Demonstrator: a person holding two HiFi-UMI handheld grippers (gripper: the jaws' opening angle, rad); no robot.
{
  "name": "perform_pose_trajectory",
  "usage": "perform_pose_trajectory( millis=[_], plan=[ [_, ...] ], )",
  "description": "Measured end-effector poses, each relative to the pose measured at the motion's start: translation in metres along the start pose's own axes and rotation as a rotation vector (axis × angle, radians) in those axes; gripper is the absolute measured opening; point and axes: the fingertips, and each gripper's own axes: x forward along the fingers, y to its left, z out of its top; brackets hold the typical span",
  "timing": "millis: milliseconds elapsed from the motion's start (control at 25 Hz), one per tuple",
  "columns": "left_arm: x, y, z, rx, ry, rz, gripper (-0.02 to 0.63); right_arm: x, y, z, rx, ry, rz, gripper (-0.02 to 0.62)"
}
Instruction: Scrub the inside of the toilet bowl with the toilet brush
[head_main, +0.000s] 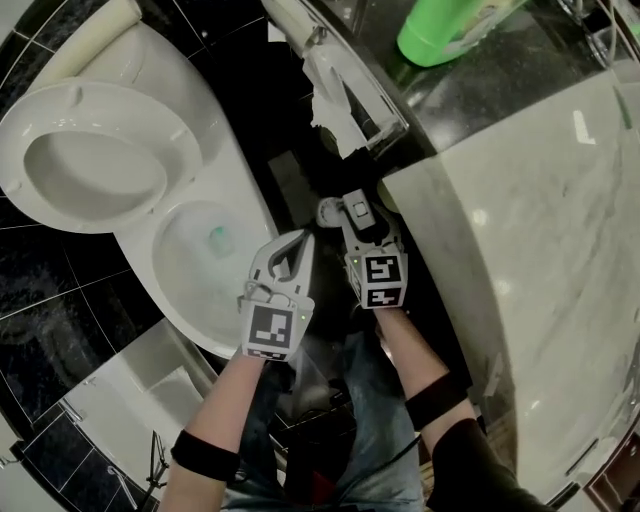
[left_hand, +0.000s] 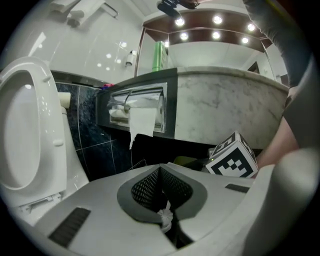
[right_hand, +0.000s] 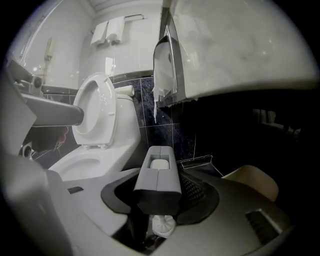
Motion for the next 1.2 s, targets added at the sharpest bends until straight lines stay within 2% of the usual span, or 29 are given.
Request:
perform_pose_trajectory(
  millis=[560, 920, 1200],
  plan=[
    [0.033, 0.005, -0.046, -0.022, 0.002, -0.003, 0.003, 0.044, -0.006, -0.055, -0.002, 0.043, 0.007, 0.206],
    [0.039, 0.012, -0.060, -0.034, 0.006, -0.004, 0.003, 0.061, -0.002, -0.091, -0.020, 0.122, 0.008, 0.206],
    [0.040, 0.013, -0.069, -0.043, 0.012, -0.007, 0.003, 0.068, -0.004, -0.095, -0.037, 0.131, 0.011, 0.213]
  ],
)
